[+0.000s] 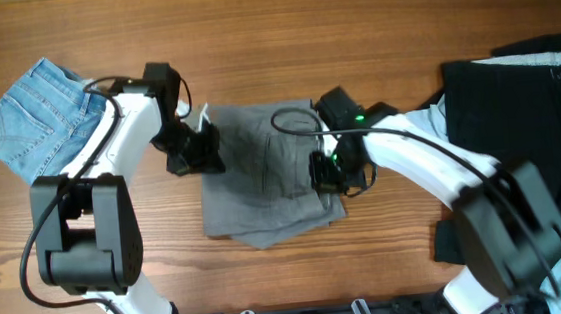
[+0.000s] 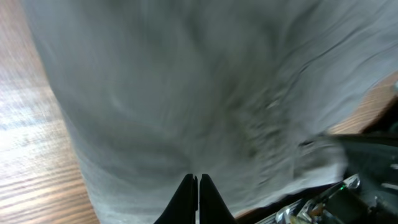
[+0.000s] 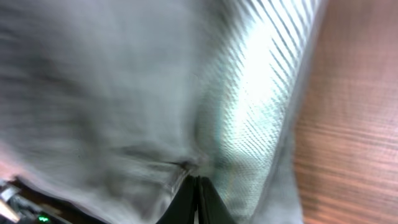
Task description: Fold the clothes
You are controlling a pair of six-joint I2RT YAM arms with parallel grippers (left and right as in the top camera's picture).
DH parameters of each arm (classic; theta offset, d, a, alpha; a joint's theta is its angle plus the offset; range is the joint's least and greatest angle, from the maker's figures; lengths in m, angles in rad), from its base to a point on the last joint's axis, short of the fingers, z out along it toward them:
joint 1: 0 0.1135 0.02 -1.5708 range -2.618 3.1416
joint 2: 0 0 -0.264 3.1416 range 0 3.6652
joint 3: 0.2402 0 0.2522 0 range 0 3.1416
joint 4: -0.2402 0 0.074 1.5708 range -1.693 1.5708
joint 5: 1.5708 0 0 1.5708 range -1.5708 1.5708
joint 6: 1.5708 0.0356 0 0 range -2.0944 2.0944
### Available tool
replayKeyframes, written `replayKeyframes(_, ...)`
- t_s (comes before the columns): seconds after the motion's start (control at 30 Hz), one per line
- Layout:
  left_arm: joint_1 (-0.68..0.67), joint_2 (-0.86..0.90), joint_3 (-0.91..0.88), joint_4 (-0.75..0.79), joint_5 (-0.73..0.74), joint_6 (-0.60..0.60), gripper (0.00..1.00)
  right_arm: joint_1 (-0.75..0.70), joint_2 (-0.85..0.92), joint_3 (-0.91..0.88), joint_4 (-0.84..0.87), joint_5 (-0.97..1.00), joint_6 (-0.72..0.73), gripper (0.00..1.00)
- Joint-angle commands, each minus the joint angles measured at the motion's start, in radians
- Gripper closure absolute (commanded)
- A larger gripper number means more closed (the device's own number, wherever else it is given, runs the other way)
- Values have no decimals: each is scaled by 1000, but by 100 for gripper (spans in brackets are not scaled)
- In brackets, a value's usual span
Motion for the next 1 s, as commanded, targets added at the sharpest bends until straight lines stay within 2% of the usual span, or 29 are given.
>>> replayKeyframes(0.0, -2, 11, -88, 2, 11, 19, 96, 0, -109, 38, 132, 127, -17, 96)
replayKeyframes(0.13, -3, 11, -167, 74, 11, 16, 91, 0, -31, 29, 333, 210, -18, 96)
replayKeyframes(0.3, -3, 11, -193, 153, 13, 15, 77, -8, 174, 29, 497, 211, -15, 96)
replayKeyframes(0.33, -3, 10, -193, 164, 13, 15, 65, -12, 207, 29, 527, 211, -10, 96)
replayKeyframes(0.37, -3, 10, -193, 179, 16, -5, 32, -25, 250, 29, 568, 212, 16, 96)
replayKeyframes(0.47, -3, 9, -167, 168, 27, -42, 18, -90, 305, 29, 602, 248, 131, 96)
replayKeyframes(0.53, -3, 2, -102, 78, 64, -46, 7, -200, 313, 29, 595, 264, 150, 96)
replayKeyframes(0.6, -3, -6, -64, 25, 106, -45, 5, -291, 307, 29, 594, 227, 128, 96)
replayKeyframes(0.7, -3, -13, -61, 23, 133, -45, 8, -383, 278, 29, 578, 111, 7, 96)
replayKeyframes(0.8, -19, -13, -61, 35, 187, -45, 22, -387, 205, 29, 539, 33, -79, 94)
replayKeyframes(0.9, -78, -13, -61, 109, 232, -66, 58, -384, 98, 29, 475, -6, -111, 91)
replayKeyframes(0.97, -157, -13, -73, 247, 231, -178, 88, -384, 5, 29, 415, -41, -176, 91)
